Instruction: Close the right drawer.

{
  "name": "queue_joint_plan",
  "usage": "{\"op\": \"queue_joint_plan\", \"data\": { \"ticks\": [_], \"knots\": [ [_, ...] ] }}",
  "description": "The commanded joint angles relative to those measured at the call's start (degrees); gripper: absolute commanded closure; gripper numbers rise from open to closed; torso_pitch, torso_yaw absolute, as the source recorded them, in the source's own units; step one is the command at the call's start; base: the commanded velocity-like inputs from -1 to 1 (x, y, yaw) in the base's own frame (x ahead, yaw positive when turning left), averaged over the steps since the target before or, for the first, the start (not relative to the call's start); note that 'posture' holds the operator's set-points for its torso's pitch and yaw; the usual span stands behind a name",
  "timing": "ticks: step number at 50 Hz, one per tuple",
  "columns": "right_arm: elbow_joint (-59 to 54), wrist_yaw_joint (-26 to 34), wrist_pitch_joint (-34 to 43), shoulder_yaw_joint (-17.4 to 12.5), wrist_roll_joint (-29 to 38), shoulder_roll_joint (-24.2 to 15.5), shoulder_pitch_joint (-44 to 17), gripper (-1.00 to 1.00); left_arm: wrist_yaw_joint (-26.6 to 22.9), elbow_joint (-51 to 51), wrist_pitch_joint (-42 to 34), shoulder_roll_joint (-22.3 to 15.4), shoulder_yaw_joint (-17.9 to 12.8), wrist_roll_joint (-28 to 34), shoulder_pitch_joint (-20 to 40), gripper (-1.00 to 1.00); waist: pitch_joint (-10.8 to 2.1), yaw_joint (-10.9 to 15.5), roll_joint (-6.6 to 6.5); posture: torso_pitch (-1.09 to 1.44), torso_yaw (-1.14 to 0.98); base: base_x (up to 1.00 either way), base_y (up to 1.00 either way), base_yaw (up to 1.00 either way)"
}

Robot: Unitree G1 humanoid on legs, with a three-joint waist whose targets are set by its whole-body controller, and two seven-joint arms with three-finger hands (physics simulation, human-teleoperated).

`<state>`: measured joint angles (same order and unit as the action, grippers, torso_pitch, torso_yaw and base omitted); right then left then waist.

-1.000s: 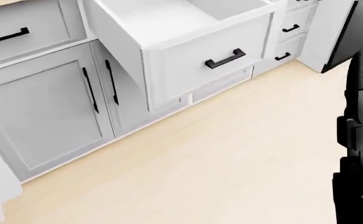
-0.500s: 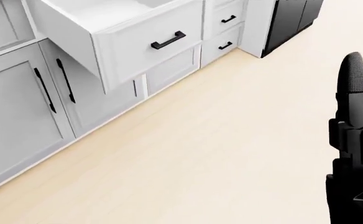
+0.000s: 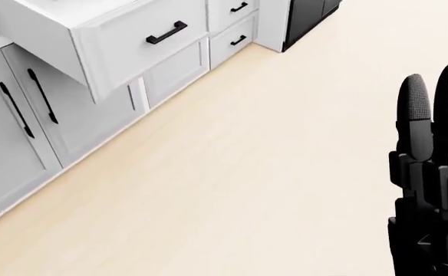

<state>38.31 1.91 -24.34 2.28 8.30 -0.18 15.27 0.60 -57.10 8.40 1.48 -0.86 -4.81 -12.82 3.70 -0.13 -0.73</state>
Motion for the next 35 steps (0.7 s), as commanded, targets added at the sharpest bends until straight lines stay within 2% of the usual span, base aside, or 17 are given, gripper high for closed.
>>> {"op": "queue_joint_plan", "data": {
  "ticks": [1,5,7,10,14,15,16,17,18,19,21,26,28,29,30,31,35],
  "knots": [
    [2.1,-0.3,-1.3,0.1,-0.3,0.1,-0.5,-1.00,-0.1,-2.0,1.5,-0.1,0.0,-0.1,0.5,-1.00,-0.33,0.1,0.09,0.00,0.00,0.07,0.00,-0.13],
    [2.1,-0.3,-1.4,0.1,-0.3,0.1,-0.5,-1.00,-0.2,-2.1,1.6,-0.2,0.0,-0.1,0.4,-1.00,-0.18,0.3,-1.92,0.00,0.00,0.07,0.00,-0.15],
    [2.1,-0.2,-1.1,0.0,-0.4,0.0,-0.8,-1.00,-0.3,-2.1,1.6,-0.2,0.0,-0.1,0.3,-1.00,-0.37,0.4,-0.94,0.00,0.00,0.06,0.00,-0.15],
    [2.2,-0.2,-1.1,0.2,-0.2,0.1,-0.6,-1.00,-0.3,-2.3,1.5,-0.2,0.0,-0.2,0.3,-1.00,-0.71,0.1,-0.94,0.00,0.00,0.06,0.00,-0.16],
    [2.3,-0.4,-1.5,0.4,0.0,0.1,-0.2,-1.00,-0.3,-2.2,1.5,-0.2,-0.2,-0.3,0.3,-1.00,-0.94,0.3,1.37,0.00,0.00,0.07,0.00,-0.28],
    [2.3,-0.4,-1.2,0.1,-0.3,0.0,-0.5,-1.00,-0.3,-2.2,1.4,-0.2,-0.1,-0.3,0.3,-1.00,-1.13,0.3,2.59,0.00,0.00,0.08,0.00,-0.31],
    [2.3,-0.3,-1.2,0.2,-0.3,0.0,-0.5,-1.00,-0.3,-2.3,1.3,-0.2,-0.1,-0.3,0.3,-1.00,-1.92,0.0,4.52,0.00,0.00,0.07,0.00,-0.38],
    [2.5,-0.3,-1.2,0.2,-0.3,0.1,-0.2,-1.00,-0.3,-2.4,1.2,-0.2,-0.1,-0.3,0.4,-1.00,-0.99,-0.9,2.07,0.00,0.00,0.07,0.00,-0.41],
    [2.6,-0.3,-1.2,0.2,-0.3,0.1,-0.2,-1.00,-0.2,-2.5,1.0,-0.2,-0.1,-0.3,0.4,-1.00,-1.08,-0.4,2.98,0.00,0.00,0.08,0.00,-0.41],
    [2.6,-0.3,-1.1,0.2,-0.4,0.1,-0.2,-1.00,-0.2,-2.5,0.9,-0.2,0.0,-0.2,0.5,-1.00,-1.04,-0.8,2.75,0.00,0.00,0.08,0.00,-0.41],
    [2.6,-0.3,-1.1,0.2,-0.3,0.1,-0.2,-1.00,-0.3,-2.4,0.9,-0.2,0.0,-0.2,0.5,-1.00,-1.11,-0.7,1.94,0.00,0.00,0.07,0.00,-0.41],
    [2.4,-0.1,-0.2,-0.2,-0.5,-0.1,-1.4,-1.00,-0.4,-2.2,1.3,-0.2,0.2,-0.2,0.3,-1.00,0.19,-0.2,-0.98,0.00,0.00,0.07,0.00,-0.41],
    [2.2,-0.1,-0.3,-0.1,-0.4,0.0,-1.4,-1.00,-0.3,-2.4,1.1,-0.2,0.0,-0.3,0.4,-1.00,-0.58,-0.2,-3.73,0.00,0.00,0.07,0.00,-0.41],
    [2.5,0.0,-0.7,0.1,-0.3,0.1,-0.8,-1.00,-0.4,-2.5,1.1,-0.2,0.2,-0.2,0.3,-1.00,-1.56,0.3,-5.96,0.00,0.00,0.08,0.00,-0.41],
    [2.5,-0.1,-0.9,0.3,-0.1,0.1,-0.5,-1.00,-0.4,-2.4,1.1,-0.2,0.3,-0.2,0.3,-1.00,-0.26,1.1,-2.77,0.00,0.00,0.07,0.00,-0.41],
    [2.2,-0.2,-0.9,0.2,-0.2,0.1,-0.8,-1.00,-0.4,-2.5,1.0,-0.2,0.4,-0.1,0.3,-1.00,-0.15,0.6,-3.75,0.00,0.00,0.08,0.00,-0.42],
    [1.9,-0.3,-1.2,0.3,-0.1,0.1,-0.9,-1.00,-0.2,-2.9,0.5,-0.3,0.4,-0.1,0.6,-1.00,-1.24,0.5,-2.18,0.00,0.00,0.07,0.00,-0.41]
  ]
}}
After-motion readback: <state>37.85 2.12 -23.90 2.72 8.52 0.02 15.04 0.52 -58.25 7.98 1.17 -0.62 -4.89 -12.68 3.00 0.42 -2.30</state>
